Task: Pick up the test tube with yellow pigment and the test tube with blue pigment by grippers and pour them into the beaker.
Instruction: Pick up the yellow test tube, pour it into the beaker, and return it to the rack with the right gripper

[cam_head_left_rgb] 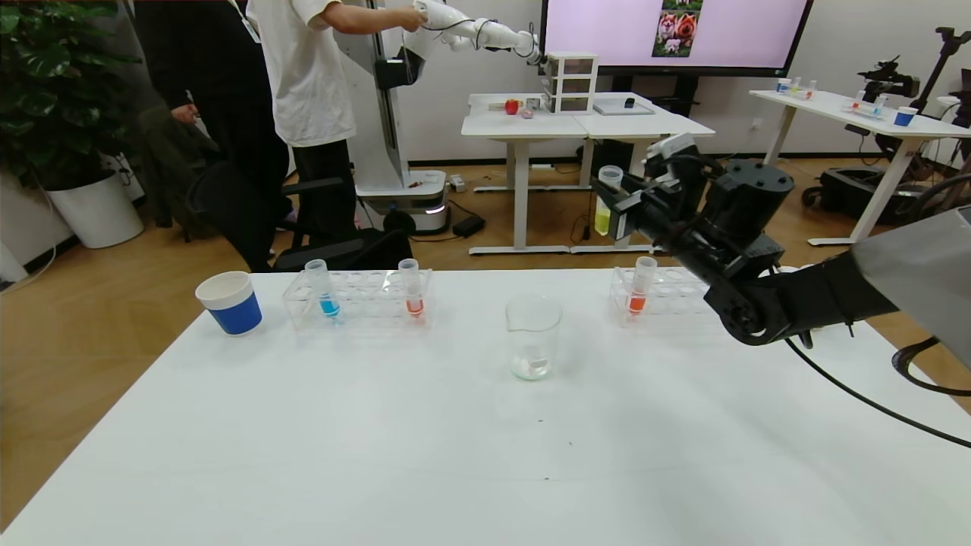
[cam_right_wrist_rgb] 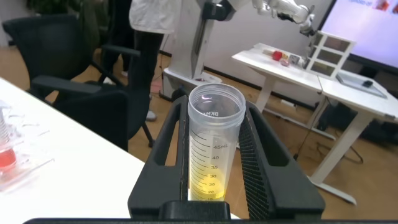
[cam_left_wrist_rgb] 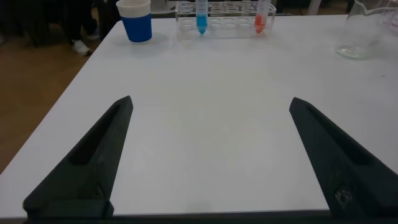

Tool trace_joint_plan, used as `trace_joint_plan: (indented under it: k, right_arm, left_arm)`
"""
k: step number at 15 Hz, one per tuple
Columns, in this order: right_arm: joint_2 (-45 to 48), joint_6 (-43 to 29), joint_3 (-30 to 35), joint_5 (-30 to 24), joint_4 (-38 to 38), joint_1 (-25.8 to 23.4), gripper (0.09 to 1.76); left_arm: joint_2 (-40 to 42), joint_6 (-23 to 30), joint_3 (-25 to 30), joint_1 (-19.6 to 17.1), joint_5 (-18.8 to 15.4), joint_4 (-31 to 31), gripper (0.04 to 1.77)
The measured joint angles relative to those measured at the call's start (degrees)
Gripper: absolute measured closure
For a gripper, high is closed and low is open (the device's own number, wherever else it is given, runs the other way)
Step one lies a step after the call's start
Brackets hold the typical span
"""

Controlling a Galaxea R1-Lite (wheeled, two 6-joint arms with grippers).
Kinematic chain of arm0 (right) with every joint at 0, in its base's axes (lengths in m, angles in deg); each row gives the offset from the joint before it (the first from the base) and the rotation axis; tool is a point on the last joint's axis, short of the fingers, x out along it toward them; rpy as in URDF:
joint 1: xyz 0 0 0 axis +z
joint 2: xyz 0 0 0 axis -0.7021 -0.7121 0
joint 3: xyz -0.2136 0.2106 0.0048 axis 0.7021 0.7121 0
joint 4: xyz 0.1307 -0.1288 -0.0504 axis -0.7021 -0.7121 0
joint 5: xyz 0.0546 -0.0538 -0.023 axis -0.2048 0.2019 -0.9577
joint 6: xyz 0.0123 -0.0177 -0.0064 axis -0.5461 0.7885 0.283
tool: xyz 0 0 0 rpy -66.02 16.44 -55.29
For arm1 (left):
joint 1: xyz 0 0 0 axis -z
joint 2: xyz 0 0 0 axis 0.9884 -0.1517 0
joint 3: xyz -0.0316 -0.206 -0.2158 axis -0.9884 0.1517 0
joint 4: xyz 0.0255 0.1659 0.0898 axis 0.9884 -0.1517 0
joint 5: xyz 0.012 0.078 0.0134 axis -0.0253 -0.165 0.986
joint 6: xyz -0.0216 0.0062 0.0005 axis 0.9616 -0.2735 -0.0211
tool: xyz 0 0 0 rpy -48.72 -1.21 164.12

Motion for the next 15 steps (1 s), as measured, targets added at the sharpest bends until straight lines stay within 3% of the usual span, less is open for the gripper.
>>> trace_joint_plan:
  k: [6,15]
  right_arm:
    - [-5.71,10.25,-0.15,-6.64,8.96,5.53,1.35]
    - [-8.96,33.74,0.32,-22.81,13.23,4.99,1.35]
  left_arm:
    - [0.00,-0.02,0.00,0.02,0.00,0.00,0.06]
    - [0.00,-0.02,0.00,0.00,-0.02,0.00,0.06]
